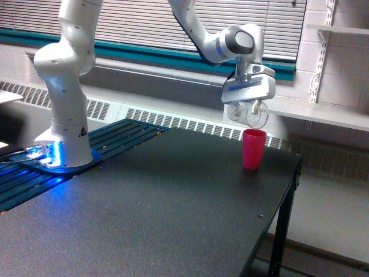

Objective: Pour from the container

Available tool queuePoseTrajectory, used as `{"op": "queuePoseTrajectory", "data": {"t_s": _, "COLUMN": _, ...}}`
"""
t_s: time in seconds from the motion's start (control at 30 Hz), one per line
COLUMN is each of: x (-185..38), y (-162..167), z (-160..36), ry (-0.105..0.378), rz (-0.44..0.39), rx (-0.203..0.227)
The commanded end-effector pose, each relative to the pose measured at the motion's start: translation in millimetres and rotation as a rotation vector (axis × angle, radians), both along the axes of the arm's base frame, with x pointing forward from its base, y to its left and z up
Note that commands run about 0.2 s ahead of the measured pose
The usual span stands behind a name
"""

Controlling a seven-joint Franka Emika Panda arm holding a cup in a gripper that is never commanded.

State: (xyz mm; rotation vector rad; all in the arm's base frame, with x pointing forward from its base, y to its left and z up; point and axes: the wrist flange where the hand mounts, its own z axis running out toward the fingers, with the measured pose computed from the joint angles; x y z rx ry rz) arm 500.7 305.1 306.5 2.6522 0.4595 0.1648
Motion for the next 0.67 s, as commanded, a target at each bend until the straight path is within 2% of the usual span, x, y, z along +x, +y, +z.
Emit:
{"op": "queuePoseTrajectory", "data": {"t_s": 0.03, "x": 8.2, "y": -18.9, "z": 12.0, "ry": -0.019, "rz": -0.024, "rx": -0.004}}
{"op": "queuePoseTrajectory", "data": {"t_s": 0.4, "x": 9.6, "y": -30.3, "z": 29.9, "ry": -0.042, "rz": -0.042, "rx": 0.046}}
{"op": "queuePoseTrajectory", "data": {"t_s": 0.67, "x": 9.1, "y": -43.8, "z": 45.8, "ry": -0.068, "rz": -0.073, "rx": 0.098}}
